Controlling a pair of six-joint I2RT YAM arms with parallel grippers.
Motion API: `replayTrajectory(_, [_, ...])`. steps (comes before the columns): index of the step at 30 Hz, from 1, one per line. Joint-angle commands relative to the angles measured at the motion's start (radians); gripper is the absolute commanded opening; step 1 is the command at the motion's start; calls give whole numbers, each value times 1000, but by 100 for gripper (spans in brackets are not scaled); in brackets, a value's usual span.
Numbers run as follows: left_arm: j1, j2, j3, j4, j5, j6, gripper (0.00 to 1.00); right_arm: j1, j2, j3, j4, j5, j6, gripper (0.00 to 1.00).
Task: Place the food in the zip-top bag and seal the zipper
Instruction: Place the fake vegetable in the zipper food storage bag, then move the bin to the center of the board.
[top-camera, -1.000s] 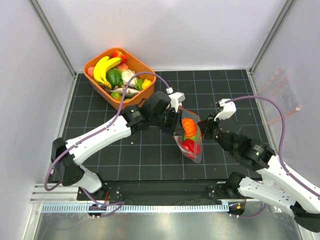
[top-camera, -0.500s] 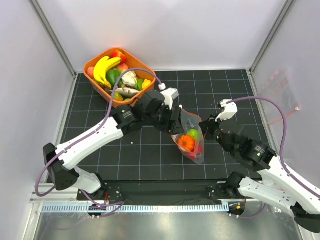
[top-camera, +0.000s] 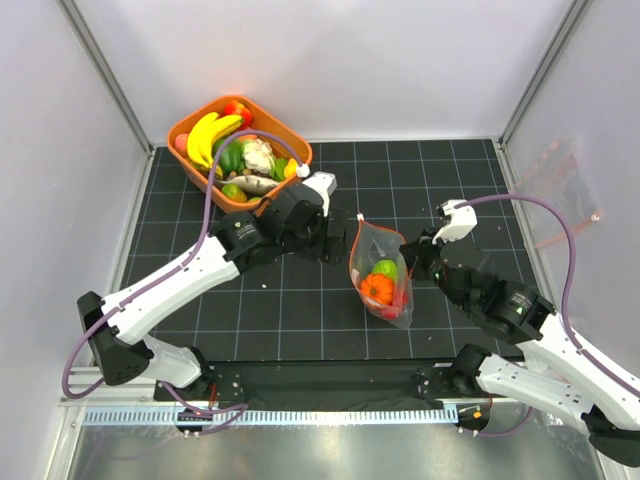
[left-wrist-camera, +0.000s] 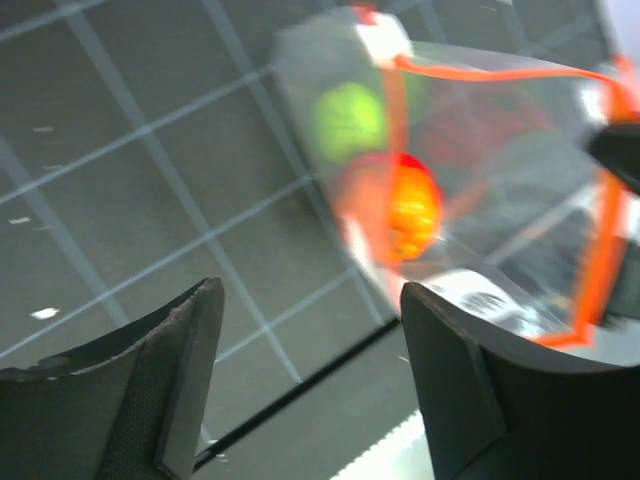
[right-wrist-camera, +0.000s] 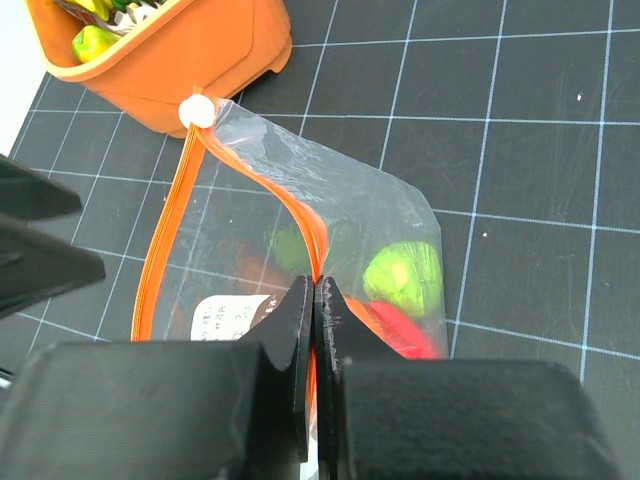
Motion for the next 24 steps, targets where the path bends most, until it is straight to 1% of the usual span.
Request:
replayTrajectory(1, [17,4,29,-50,-182,13,80,-3,-6,8,21,28,-3,1])
replayTrajectory(2, [30,13,35,-61,-233,14,81,-1,-6,6,19,28,-5,1])
replayTrajectory(4, [74,24,53,-76,-257,25,83,-4,-4,8,18,35,-9,1])
replayTrajectory(5, [89,39,64,-89,-293,37,89,-3,-4,8,16,35,-9,1])
replayTrajectory(6, [117,48,78,-96,-325,50,91,-4,-3,6,18,35,-11,1])
replayTrajectory(7, [131,63,112,-104,-354,63,99,-3,2,9,18,35,-11,1])
replayTrajectory(9, [171,128,158,-142,-424,111,100,-3,7,17,15,29,-12,1])
replayTrajectory(10, [210,155,219,-164,-445,122,100,-4,11,20,15,26,-14,1])
replayTrajectory(11, [229,180,247,-182,-463,143,100,-3,14,28,12,25,-16,1])
replayTrajectory(12, [241,235,292,-181,-477,198,100,-1,16,29,12,25,-16,1])
replayTrajectory(13, [264,261,314,-178,-482,223,100,-3,17,32,10,25,-19,1])
replayTrajectory(16, [310,369,405,-162,-462,287,100,-3,23,40,7,17,-19,1])
replayTrajectory(18, [335,419,457,-187,-445,301,100,-3,25,41,5,14,-17,1])
replayTrajectory(19, [347,480,516,-204,-430,309,100,-3,27,41,5,14,-17,1])
replayTrajectory(22, [384,592,624,-263,-417,326,100,-3,27,40,4,17,-9,1])
replayTrajectory(24, [412,636,667,-273,-396,352,100,-4,27,37,9,12,-2,1])
